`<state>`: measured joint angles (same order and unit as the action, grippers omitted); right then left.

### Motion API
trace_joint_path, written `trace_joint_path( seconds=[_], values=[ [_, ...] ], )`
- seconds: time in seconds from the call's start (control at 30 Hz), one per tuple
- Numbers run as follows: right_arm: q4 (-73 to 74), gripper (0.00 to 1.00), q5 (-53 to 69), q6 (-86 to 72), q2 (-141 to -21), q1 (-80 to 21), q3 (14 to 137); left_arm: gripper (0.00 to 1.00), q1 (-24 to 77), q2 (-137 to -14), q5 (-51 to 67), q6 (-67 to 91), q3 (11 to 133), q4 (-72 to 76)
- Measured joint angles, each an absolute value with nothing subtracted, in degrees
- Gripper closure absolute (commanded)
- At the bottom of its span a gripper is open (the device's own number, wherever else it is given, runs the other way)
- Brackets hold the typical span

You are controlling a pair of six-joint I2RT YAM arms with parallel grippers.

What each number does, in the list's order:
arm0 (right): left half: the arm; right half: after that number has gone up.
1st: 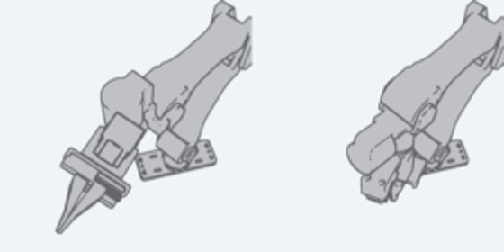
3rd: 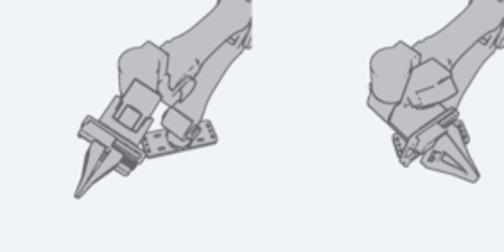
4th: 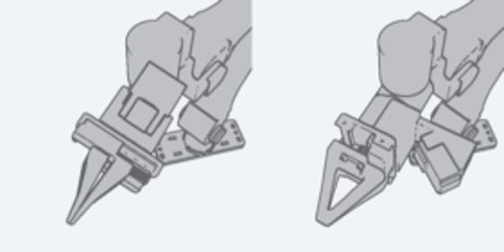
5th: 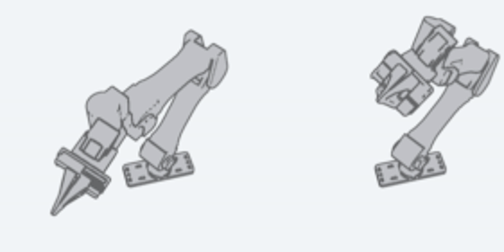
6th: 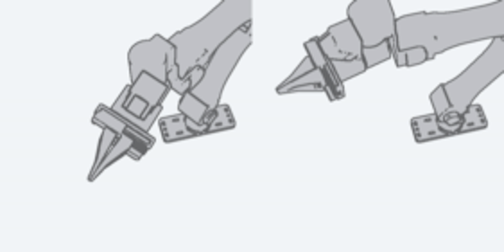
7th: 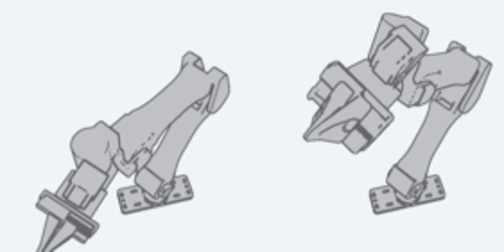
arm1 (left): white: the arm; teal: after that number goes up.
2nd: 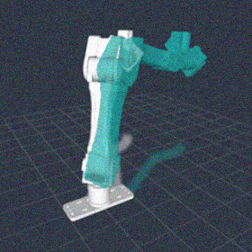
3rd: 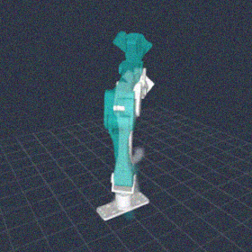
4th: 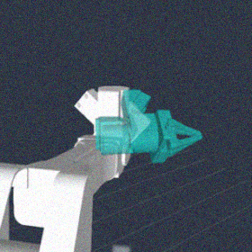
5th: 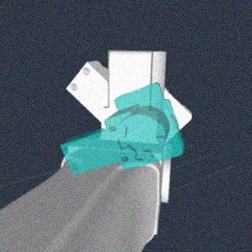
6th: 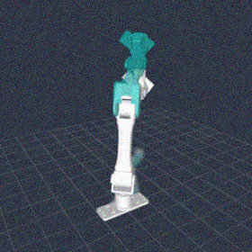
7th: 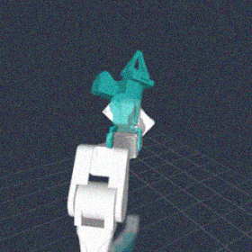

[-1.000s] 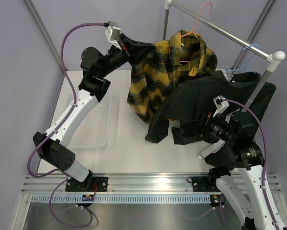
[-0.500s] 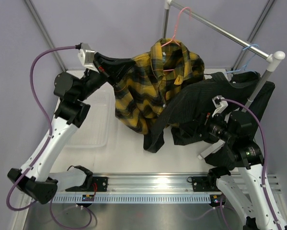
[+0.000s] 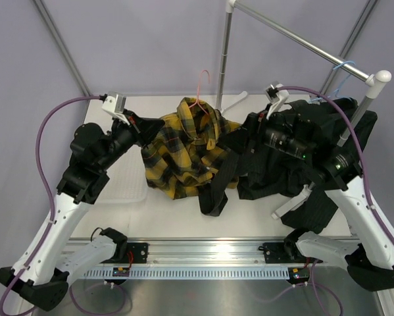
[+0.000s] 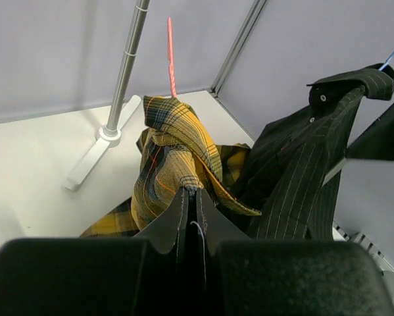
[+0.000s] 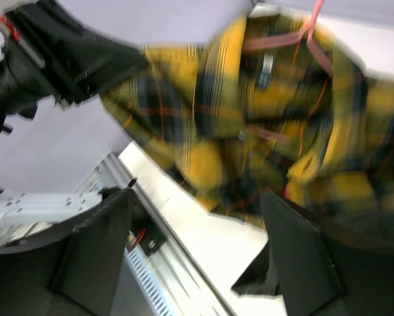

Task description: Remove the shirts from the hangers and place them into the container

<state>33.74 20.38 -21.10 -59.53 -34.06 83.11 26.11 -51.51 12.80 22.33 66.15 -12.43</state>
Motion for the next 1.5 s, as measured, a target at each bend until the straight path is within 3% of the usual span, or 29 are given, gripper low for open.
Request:
trace_joint_path(
  seconds=[0.1, 0.2, 0.53, 1.23, 1.33, 1.37, 1.4, 1.5],
  values=[
    [32.36, 0.36, 17.96, -20.18, -64.55, -35.35, 88.33, 1.00, 26.11, -48.75, 13.13, 22.83, 64.86, -14.33],
    [31.27, 0.40, 15.55, -19.25, -69.52, -35.42, 91.20, 1.00, 26.11, -46.39, 13.93, 23.38, 64.07, -15.16],
    [30.13, 0.45, 13.52, -17.23, -83.15, -35.44, 96.77, 1.00, 26.11, -41.80, 16.99, 24.77, 62.78, -17.52],
    [27.81, 0.51, 13.19, -16.73, -88.92, -35.44, 101.56, 1.00, 26.11, -39.72, 19.86, 25.80, 61.23, -17.98],
    [26.83, 0.68, 13.32, -16.82, -88.95, -35.44, 100.68, 1.00, 26.11, -39.72, 19.99, 25.80, 61.23, -17.98],
    [26.57, 0.89, 13.50, -16.82, -88.95, -35.44, 100.38, 1.00, 26.11, -39.72, 20.03, 25.80, 61.23, -17.98],
    [26.37, 0.99, 13.67, -16.64, -88.97, -35.44, 100.07, 1.00, 26.11, -39.72, 20.08, 25.78, 61.23, -17.98],
    [25.74, 1.00, 14.11, -18.37, -89.03, -35.42, 99.79, 1.00, 26.11, -39.72, 20.36, 25.78, 61.23, -18.87]
  ],
)
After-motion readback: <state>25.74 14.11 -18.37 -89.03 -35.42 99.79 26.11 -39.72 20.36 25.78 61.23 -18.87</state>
